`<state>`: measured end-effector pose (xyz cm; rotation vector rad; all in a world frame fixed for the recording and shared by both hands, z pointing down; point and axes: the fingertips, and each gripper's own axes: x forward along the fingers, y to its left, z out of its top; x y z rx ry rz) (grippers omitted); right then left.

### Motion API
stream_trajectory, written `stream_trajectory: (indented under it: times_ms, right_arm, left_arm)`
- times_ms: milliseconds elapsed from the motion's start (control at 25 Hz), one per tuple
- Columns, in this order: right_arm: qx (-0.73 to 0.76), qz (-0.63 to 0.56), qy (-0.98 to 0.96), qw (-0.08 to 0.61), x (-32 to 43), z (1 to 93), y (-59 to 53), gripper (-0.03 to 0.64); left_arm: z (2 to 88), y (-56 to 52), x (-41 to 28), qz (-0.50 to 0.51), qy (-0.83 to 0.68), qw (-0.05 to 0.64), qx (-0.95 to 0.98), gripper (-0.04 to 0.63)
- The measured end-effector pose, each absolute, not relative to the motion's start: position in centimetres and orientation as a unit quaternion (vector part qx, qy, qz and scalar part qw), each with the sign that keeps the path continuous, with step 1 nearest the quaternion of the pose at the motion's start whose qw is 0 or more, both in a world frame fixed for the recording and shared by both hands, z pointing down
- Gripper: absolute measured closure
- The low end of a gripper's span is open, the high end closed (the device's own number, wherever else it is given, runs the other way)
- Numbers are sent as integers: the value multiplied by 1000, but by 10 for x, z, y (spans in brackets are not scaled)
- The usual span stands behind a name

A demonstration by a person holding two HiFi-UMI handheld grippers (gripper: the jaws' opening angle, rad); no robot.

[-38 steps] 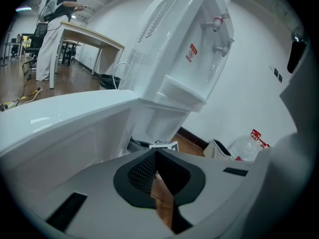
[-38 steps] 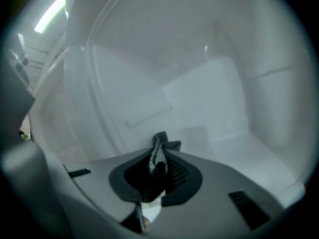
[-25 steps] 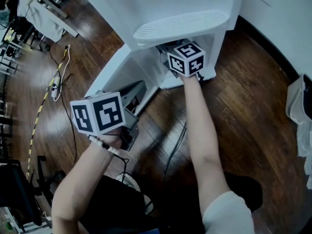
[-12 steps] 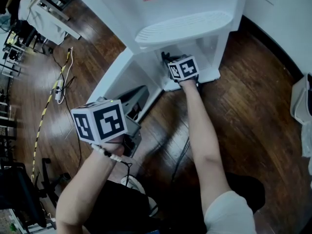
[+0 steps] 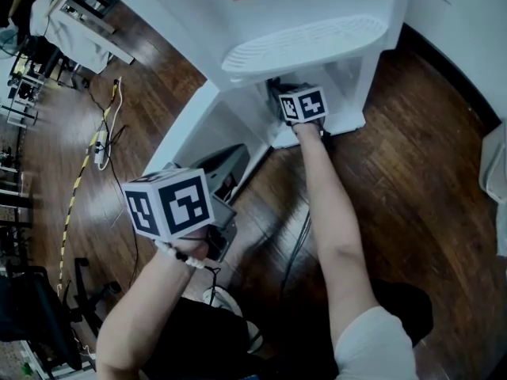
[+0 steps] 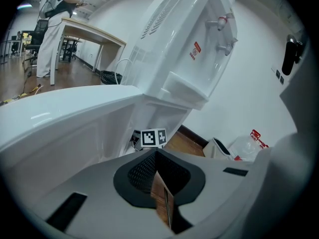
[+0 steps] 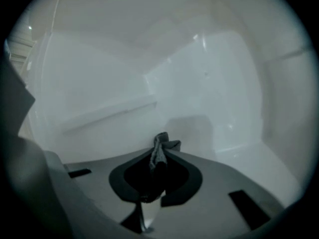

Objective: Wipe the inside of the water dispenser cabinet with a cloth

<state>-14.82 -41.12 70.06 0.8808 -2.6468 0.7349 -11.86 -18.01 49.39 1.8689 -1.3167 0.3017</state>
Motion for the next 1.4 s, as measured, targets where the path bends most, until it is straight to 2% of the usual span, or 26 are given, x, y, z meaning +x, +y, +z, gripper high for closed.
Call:
stream_trajectory:
  times_ms: [160, 360, 480, 600, 880, 1040, 1200, 1400]
  right_arm:
    - [311, 235, -917, 84, -154, 671, -424, 578]
    - [317, 160, -933, -55, -146, 599, -431, 580]
    - [336, 127, -928, -96, -134, 565, -434, 578]
    - [361, 133, -919, -88, -126, 565, -444, 577]
    - [425, 294, -856, 21, -113, 667, -456, 580]
    - [429, 331, -839, 48, -115, 706, -447, 580]
    - [448, 329, -831, 29, -108, 703, -451, 580]
    - [472, 280, -833, -63, -83, 643, -466, 578]
  left_arm:
    - [494, -179, -116, 123, -519, 407, 742, 607]
    - [495, -178, -116, 123, -518, 407, 742, 607]
    - [496, -176, -115, 124, -516, 410, 742, 607]
    - [496, -175, -111, 123, -512, 412, 743, 607]
    - [493, -172, -102, 121, -504, 413, 749, 607]
    - [490, -171, -98, 118, -499, 413, 752, 607]
    - [488, -169, -96, 118, -496, 413, 754, 607]
    - [488, -170, -98, 118, -499, 412, 753, 607]
